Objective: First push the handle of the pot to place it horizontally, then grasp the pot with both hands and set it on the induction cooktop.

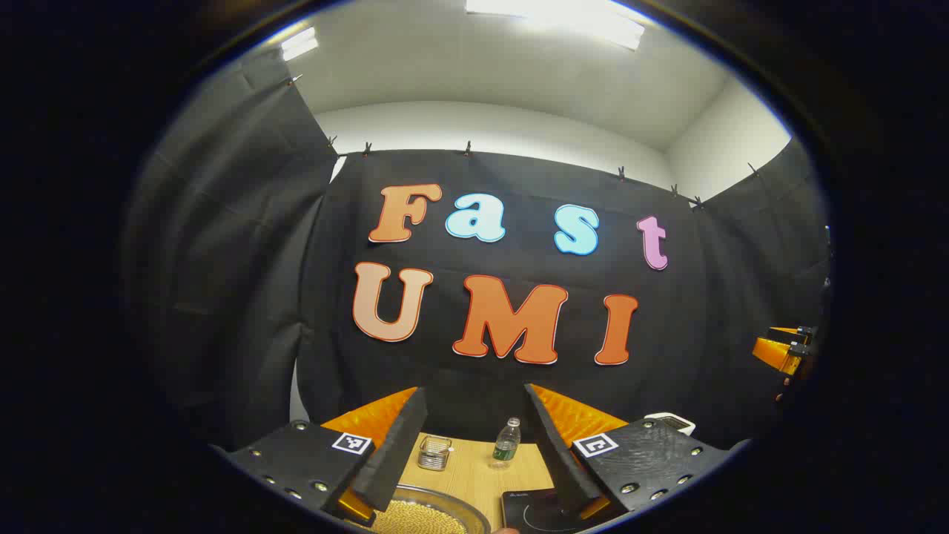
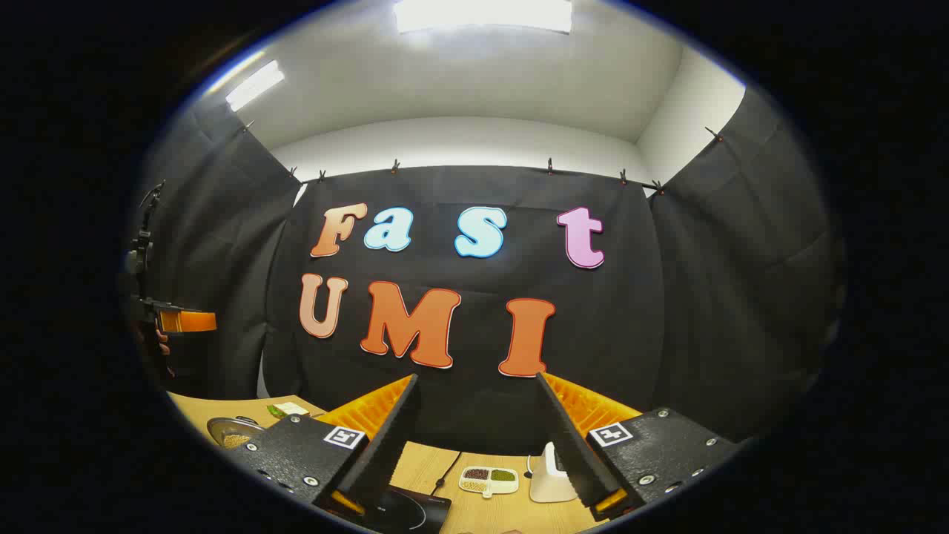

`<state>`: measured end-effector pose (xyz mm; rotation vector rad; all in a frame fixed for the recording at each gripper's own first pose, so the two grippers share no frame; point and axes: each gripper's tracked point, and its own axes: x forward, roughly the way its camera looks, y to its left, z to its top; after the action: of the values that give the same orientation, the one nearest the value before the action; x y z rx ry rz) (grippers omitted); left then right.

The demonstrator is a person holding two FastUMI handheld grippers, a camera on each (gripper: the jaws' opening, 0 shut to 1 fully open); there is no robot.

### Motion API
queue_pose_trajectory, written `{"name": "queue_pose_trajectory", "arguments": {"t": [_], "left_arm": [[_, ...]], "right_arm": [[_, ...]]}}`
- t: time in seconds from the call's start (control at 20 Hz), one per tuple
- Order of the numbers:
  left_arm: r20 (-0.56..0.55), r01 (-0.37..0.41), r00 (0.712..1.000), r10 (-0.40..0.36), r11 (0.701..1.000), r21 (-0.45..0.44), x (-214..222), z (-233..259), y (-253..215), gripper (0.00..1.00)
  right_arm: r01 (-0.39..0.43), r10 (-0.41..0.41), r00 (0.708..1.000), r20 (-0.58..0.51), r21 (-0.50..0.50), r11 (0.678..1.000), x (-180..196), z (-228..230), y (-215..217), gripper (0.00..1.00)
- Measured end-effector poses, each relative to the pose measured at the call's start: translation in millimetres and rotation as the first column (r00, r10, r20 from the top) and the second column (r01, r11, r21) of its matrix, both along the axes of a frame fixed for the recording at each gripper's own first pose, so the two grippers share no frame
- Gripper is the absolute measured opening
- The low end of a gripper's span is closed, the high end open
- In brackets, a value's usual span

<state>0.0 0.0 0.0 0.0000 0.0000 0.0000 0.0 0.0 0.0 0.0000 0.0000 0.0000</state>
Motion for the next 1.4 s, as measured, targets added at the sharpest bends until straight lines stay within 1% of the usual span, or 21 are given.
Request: {"name": "queue_pose_trajectory", "arguments": {"t": [0.15,0.35,0.5,0.7,0.8,0.9,1.15,1.25,1.4], "left_arm": [[-0.009,-0.025,1.000,0.025,1.000,0.009,-2.6,-3.7,7.9,0.83],[-0.011,-0.029,1.000,0.029,0.999,0.024,-5.7,-6.1,13.8,0.83],[-0.028,-0.008,1.000,0.009,1.000,0.020,-6.6,-12.5,13.6,0.82],[-0.011,0.028,1.000,-0.028,0.999,0.017,-5.3,-6.5,7.7,0.82],[0.009,0.040,0.999,-0.040,0.999,0.033,-4.9,0.1,1.1,0.83],[0.019,0.053,0.998,-0.053,0.998,0.042,-5.5,2.1,-6.0,0.82],[-0.006,0.058,0.998,-0.058,0.996,0.074,-4.7,-12.0,-11.7,0.82],[-0.012,0.065,0.998,-0.064,0.995,0.079,-4.9,-13.7,-14.5,0.83],[-0.013,0.080,0.997,-0.079,0.992,0.094,-3.6,-14.2,-20.0,0.82]], "right_arm": [[-0.017,0.017,1.000,0.008,0.017,1.000,1.3,-1.5,6.0,0.95],[-0.037,0.037,0.999,0.001,0.013,0.999,6.9,-5.8,14.4,0.95],[-0.043,0.043,0.999,-0.011,0.004,0.999,5.9,-8.8,20.0,0.95],[-0.024,0.024,1.000,-0.001,-0.025,0.999,2.1,-5.7,14.7,0.94],[-0.020,0.020,1.000,0.004,-0.026,0.999,-0.3,-3.3,11.0,0.94],[-0.014,0.014,1.000,0.008,-0.023,1.000,-4.5,-3.6,5.5,0.94],[0.003,-0.003,1.000,-0.005,-0.028,1.000,-6.4,-12.4,-5.2,0.94],[0.005,-0.006,1.000,-0.009,-0.027,1.000,-8.1,-14.3,-7.8,0.94],[0.009,-0.009,1.000,-0.005,-0.025,1.000,-11.0,-17.0,-10.6,0.94]]}}
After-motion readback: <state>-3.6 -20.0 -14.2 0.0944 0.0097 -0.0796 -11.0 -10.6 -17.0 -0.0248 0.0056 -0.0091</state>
